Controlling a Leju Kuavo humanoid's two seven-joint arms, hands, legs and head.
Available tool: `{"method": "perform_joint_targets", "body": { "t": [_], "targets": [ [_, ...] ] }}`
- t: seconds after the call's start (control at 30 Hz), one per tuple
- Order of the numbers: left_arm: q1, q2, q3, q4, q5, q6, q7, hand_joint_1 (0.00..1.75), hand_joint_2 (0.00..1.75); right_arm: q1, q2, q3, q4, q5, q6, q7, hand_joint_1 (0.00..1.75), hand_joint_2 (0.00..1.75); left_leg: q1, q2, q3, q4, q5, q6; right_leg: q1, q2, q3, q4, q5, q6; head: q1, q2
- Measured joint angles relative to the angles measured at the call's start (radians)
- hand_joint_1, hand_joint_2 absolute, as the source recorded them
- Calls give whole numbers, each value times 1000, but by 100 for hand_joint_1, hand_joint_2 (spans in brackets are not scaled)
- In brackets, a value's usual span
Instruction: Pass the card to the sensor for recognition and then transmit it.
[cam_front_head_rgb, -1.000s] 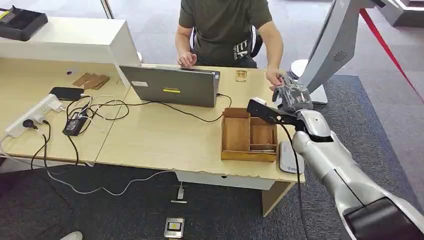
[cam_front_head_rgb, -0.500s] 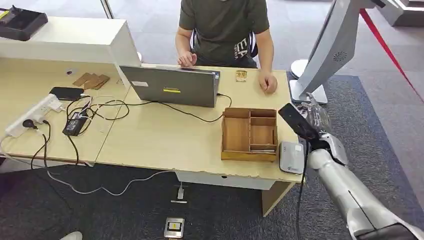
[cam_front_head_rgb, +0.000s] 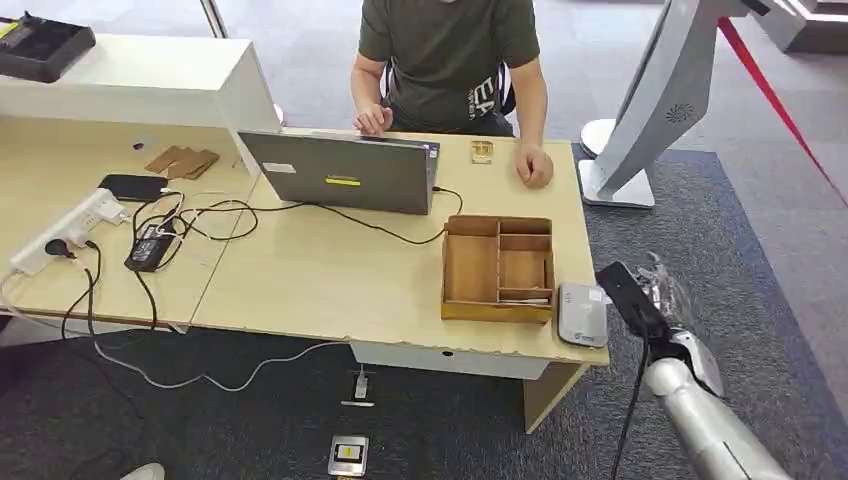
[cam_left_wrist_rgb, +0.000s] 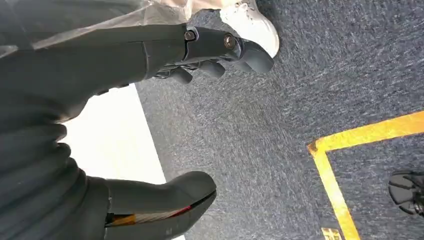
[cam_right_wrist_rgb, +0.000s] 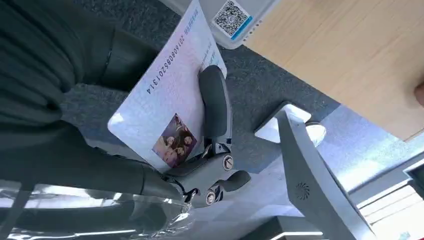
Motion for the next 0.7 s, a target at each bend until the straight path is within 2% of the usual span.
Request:
{"method": "perform_joint_targets", "body": {
  "t": [0.57, 0.7],
  "targets": [
    [-3, 0, 8, 0, -1, 0, 2, 0, 175, 51, 10, -22, -8, 43, 15, -17, 175, 175, 0, 0, 0, 0, 0, 0, 0, 0, 0, 0, 0, 0, 0, 0],
    [-2, 0, 7, 0, -2, 0, -7, 0, 175, 71, 10, -22, -31, 56, 19, 0, 175, 175, 0, 0, 0, 0, 0, 0, 0, 0, 0, 0, 0, 0, 0, 0]
  ]
}}
